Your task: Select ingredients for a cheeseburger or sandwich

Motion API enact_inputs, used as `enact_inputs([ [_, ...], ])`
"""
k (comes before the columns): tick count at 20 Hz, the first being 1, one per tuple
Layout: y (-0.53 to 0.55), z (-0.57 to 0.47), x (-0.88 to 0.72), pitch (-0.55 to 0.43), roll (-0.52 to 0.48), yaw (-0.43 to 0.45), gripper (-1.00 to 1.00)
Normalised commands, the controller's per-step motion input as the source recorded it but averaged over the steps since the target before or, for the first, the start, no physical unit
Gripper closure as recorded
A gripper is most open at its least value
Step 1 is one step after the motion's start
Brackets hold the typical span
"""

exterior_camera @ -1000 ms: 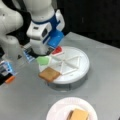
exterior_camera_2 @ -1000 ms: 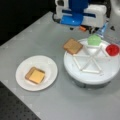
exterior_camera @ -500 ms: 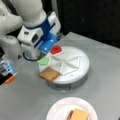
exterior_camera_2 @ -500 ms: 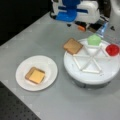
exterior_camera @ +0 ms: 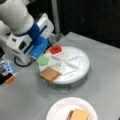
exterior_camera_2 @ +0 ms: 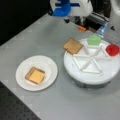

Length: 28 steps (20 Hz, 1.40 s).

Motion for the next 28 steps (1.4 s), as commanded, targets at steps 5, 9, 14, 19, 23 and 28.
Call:
enact_inputs([
  [5, -0.32, 0.0, 0.14, 0.1, 0.399, 0.16, -1.0],
  [9, -0.43, -0.15, 0.25, 0.105, 0.447, 0.127, -1.0],
  [14, -0.45, -0.17, 0.38, 0.132, 0.496, 0.123, -1.0],
  [19, -0.44, -0.18, 0.51, 0.089, 0.458, 0.178, -1.0],
  [23, -0.38, -0.19, 0.48, 0.095, 0.489, 0.219, -1.0],
  [28, -0.31, -0.14, 0.31, 0.135, 0.481, 0.238, -1.0],
])
